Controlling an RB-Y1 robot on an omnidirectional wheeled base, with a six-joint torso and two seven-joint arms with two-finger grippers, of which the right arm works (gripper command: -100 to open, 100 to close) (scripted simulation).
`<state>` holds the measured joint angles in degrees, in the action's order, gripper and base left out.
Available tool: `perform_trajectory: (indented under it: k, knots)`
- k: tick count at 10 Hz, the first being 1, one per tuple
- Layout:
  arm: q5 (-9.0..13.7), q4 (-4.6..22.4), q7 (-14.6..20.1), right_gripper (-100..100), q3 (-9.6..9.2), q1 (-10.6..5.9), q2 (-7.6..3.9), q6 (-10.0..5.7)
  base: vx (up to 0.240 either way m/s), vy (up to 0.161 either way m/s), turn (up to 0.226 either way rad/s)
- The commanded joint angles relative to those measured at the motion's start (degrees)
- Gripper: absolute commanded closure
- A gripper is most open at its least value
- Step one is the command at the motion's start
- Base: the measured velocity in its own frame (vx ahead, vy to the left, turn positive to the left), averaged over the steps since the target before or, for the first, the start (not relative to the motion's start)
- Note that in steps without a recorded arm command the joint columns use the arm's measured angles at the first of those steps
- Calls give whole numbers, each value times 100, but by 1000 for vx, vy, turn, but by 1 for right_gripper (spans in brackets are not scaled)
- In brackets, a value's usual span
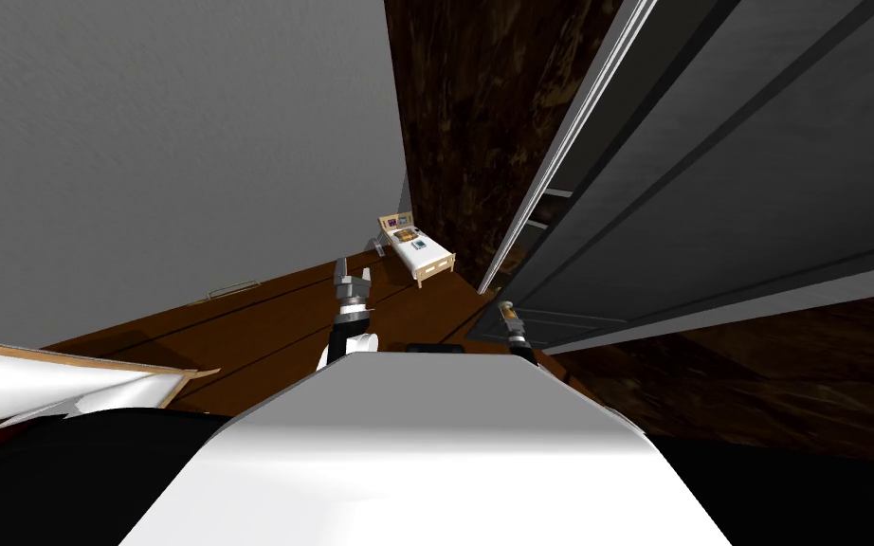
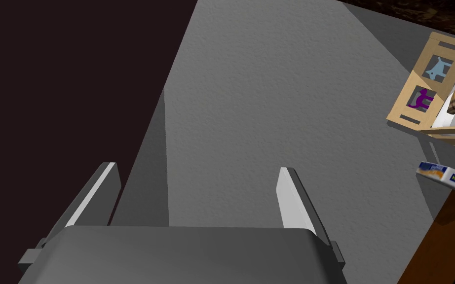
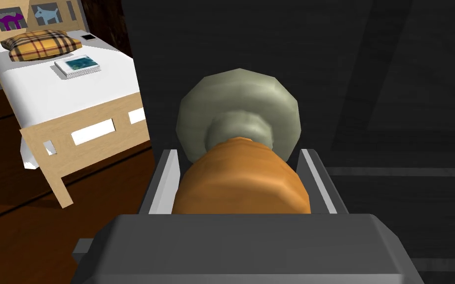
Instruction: Pull the door open
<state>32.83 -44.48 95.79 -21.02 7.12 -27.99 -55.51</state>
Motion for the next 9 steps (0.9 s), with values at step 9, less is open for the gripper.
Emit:
perform_trajectory:
  k: [9]
  knots:
    - [-221,84,498,100,-478,316,-383,-633,-184,-47,101]
